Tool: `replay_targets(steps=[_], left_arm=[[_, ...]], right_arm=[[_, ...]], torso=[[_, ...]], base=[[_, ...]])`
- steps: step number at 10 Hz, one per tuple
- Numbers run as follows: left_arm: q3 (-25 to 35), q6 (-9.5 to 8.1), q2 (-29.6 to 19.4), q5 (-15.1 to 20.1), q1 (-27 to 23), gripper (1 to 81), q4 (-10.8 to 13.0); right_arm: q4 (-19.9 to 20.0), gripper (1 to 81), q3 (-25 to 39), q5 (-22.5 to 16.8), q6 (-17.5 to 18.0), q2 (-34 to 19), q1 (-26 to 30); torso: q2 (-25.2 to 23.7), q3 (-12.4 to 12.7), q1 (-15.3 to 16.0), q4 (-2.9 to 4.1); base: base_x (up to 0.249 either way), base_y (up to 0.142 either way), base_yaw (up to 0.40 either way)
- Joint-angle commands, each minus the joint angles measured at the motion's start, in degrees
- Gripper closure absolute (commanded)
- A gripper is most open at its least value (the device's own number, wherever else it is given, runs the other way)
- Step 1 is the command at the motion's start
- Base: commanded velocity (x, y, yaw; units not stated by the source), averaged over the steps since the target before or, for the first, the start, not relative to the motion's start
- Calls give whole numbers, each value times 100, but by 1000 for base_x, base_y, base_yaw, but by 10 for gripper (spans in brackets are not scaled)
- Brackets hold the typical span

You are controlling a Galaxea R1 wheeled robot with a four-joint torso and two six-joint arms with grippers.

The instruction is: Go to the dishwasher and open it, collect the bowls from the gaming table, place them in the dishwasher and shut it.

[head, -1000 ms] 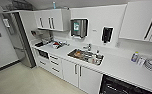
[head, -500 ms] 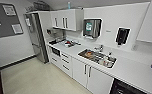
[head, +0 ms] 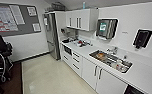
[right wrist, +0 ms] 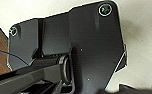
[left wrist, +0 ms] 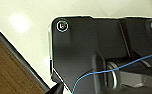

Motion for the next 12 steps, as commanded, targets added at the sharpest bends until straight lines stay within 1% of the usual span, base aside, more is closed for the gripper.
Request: replay_targets(steps=[1, 2, 5, 7, 12], left_arm=[[-21, 60, -22, 296, -259, 10, 14], [-21, 60, -13, 296, -259, 10, 14], [-21, 60, 14, 304, -259, 10, 23], [-21, 60, 14, 304, -259, 10, 93], [-30, 60, 31, 313, -259, 10, 111]], right_arm=[[-11, 10, -38, -327, -141, -20, 233], [-11, 10, -38, -327, -211, -20, 224], [-11, 10, -38, -327, -211, -20, 224], [-11, 10, -82, -327, -202, -29, 233], [-20, 10, -82, -327, -211, 6, 242]], torso=[[0, 0, 0, 0], [0, 0, 0, 0], [0, 0, 0, 0], [0, 0, 0, 0], [0, 0, 0, 0]], base=[[0, 0, 368], [0, 0, 368], [0, 0, 368], [0, 0, 368], [0, 0, 368]])
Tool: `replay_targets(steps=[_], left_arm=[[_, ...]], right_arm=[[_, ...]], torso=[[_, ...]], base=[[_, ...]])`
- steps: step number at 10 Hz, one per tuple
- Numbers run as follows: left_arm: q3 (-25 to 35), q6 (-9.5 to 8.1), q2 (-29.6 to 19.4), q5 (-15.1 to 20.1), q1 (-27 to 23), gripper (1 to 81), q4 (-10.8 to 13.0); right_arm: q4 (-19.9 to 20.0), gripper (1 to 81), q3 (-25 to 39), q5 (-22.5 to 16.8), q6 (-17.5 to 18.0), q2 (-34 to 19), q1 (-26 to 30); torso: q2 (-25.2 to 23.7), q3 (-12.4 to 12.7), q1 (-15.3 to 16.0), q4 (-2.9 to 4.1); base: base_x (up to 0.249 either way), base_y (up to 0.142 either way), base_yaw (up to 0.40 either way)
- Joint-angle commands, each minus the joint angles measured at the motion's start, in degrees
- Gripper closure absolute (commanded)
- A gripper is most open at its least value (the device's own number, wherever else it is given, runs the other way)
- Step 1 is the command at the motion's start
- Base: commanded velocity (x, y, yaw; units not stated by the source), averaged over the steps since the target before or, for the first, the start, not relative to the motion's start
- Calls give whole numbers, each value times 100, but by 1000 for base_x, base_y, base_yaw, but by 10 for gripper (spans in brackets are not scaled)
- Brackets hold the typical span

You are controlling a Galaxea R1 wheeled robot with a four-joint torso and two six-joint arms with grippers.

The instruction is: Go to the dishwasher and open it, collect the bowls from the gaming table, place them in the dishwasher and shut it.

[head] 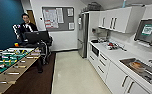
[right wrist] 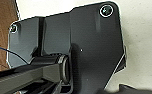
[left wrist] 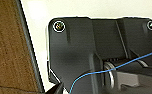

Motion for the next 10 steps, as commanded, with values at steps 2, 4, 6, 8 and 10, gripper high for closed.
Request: replay_targets(steps=[2, 4, 6, 8, 10], left_arm=[[-65, 55, -3, 318, -259, 10, 111], [-83, 55, 5, 318, -259, 10, 129], [-83, 47, 14, 318, -268, 10, 129], [-83, 46, 32, 318, -268, 10, 129], [-83, 55, 41, 318, -268, 10, 129]], right_arm=[[8, 10, 4, -327, -33, -2, 253], [8, 10, 13, -327, -33, 7, 235], [8, 10, 31, -327, -41, 24, 226], [8, 10, 31, -327, -33, 42, 226], [8, 10, 39, -327, -24, 51, 244]], torso=[[0, 0, 0, 0], [0, 0, 0, 0], [0, 0, 0, 0], [0, 0, 0, 0], [0, 0, 0, 0]], base=[[0, 0, 368], [0, 0, 368], [0, 0, 368], [0, 0, 368], [0, 0, 368]])
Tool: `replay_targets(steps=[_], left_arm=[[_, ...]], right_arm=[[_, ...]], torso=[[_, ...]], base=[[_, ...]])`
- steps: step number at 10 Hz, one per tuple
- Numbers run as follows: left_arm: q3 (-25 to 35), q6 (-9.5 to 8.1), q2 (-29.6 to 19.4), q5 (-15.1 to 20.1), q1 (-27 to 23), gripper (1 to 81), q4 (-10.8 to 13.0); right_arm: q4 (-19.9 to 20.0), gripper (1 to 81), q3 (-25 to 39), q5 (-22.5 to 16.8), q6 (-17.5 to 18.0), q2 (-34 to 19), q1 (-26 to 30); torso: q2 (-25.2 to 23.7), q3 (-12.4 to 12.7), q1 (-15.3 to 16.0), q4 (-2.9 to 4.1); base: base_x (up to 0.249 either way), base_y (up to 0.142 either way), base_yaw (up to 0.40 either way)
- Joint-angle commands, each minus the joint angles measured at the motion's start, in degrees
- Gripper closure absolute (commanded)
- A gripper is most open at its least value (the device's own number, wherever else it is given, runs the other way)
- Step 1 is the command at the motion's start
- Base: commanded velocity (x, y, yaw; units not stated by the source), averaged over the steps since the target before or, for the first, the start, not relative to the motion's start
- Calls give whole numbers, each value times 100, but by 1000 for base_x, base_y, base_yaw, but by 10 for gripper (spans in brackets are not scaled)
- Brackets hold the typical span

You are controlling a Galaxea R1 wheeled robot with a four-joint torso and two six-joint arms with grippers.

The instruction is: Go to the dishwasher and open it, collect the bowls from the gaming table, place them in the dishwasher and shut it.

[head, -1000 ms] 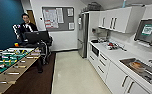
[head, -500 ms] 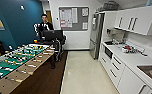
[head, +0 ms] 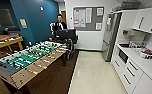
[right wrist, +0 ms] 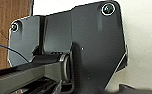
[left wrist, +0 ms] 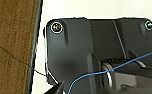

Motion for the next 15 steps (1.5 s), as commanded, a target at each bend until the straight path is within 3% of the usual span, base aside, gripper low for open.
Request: replay_targets(steps=[1, 15], left_arm=[[-36, 53, -39, 341, -254, 10, 59], [-63, 53, -30, 377, -254, 10, 68]], right_arm=[[46, 10, -6, -312, 4, 51, 261], [2, 10, 21, -321, -145, 147, 218]], torso=[[0, 0, 2, 0], [0, 0, 0, 0]], base=[[0, 0, 368], [0, 0, 368]])
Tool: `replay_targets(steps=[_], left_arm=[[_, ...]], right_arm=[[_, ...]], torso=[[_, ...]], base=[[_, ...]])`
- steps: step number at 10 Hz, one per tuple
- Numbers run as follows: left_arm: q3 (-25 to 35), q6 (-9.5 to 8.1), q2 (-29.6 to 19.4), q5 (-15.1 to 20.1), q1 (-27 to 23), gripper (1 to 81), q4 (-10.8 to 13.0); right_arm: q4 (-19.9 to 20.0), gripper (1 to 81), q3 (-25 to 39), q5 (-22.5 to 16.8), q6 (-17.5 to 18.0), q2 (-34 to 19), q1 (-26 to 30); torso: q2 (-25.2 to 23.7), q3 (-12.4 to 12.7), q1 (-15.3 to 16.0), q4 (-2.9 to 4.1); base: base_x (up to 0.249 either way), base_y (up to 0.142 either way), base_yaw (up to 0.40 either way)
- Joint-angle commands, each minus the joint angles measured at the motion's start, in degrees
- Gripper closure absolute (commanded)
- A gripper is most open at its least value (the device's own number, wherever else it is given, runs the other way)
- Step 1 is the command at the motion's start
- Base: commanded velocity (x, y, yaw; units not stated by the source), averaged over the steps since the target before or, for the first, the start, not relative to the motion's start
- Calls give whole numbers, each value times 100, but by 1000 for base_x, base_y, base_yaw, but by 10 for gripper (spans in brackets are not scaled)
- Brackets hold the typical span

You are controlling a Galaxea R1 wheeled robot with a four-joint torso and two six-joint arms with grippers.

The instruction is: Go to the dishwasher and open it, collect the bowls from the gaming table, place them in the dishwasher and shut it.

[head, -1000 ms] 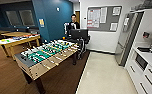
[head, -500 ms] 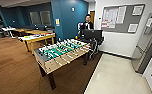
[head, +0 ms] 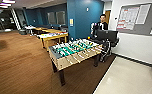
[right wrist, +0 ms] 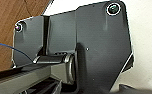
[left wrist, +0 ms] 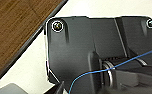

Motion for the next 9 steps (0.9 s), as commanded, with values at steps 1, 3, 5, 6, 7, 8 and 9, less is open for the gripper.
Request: replay_targets(steps=[1, 3, 5, 6, 7, 8, 9], left_arm=[[-37, 53, -21, 313, -248, 10, 52], [-37, 53, -21, 331, -256, 10, 52], [-37, 44, -12, 331, -257, 10, 44], [-37, 44, -12, 331, -256, 10, 44], [-37, 44, -12, 331, -248, 10, 44], [-37, 44, -4, 331, -248, 10, 44], [-46, 44, -4, 331, -248, 10, 44]], right_arm=[[4, 10, 23, -332, -102, 38, 220], [4, 10, 14, -332, -102, 38, 229], [4, 10, 32, -332, -102, 38, 229], [4, 10, 32, -332, -102, 38, 229], [4, 10, 32, -332, -102, 38, 220], [4, 10, 32, -332, -102, 38, 220], [4, 10, 32, -324, -102, 46, 220]], torso=[[0, 0, 0, 0], [0, 0, 0, 0], [-2, 0, -4, -2], [-2, 0, -4, -2], [-2, 2, -4, -2], [0, 2, -2, -2], [0, 2, -2, -2]], base=[[0, 0, 368], [0, 0, 368], [0, 0, 368], [0, 0, 368], [0, 0, 368], [0, 0, 368], [0, 0, 368]])
